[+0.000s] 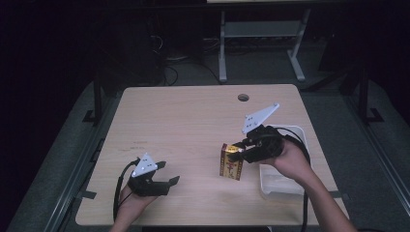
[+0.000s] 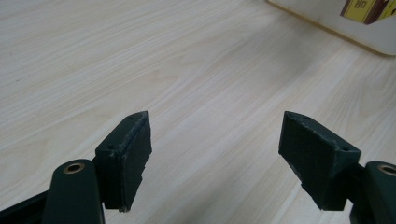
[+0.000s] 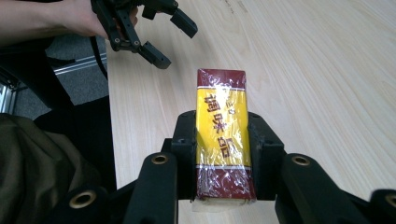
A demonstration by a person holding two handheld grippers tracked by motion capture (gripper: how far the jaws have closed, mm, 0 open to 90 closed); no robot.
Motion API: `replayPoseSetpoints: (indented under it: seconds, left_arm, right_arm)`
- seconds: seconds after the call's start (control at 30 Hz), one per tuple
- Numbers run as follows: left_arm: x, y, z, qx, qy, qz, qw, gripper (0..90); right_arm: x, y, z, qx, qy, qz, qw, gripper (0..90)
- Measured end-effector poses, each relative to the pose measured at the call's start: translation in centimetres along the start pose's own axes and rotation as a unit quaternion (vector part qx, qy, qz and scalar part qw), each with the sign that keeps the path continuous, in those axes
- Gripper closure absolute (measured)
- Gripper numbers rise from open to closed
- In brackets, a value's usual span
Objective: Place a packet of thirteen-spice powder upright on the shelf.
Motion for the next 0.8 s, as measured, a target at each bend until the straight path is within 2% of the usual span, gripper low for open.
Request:
replayPoseSetpoints:
  seconds: [0.8]
  left_arm:
    - [-1.0, -0.2, 0.3, 0.003, 0.009, 0.011, 0.9999, 24.4]
  right_arm:
    - [1.2, 0.0, 2.4, -0.004, -0.001, 0.023, 0.9997, 68.5]
Point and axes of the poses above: each handheld gripper's, and its own axes: z roughly backward along the jaws, y roughly out of its top, x roughly to its right, the point moved 6 cm from there along -z, roughly forward along the jaws, and after that the axes turned 3 degrees about x, right-handed, at the moved point
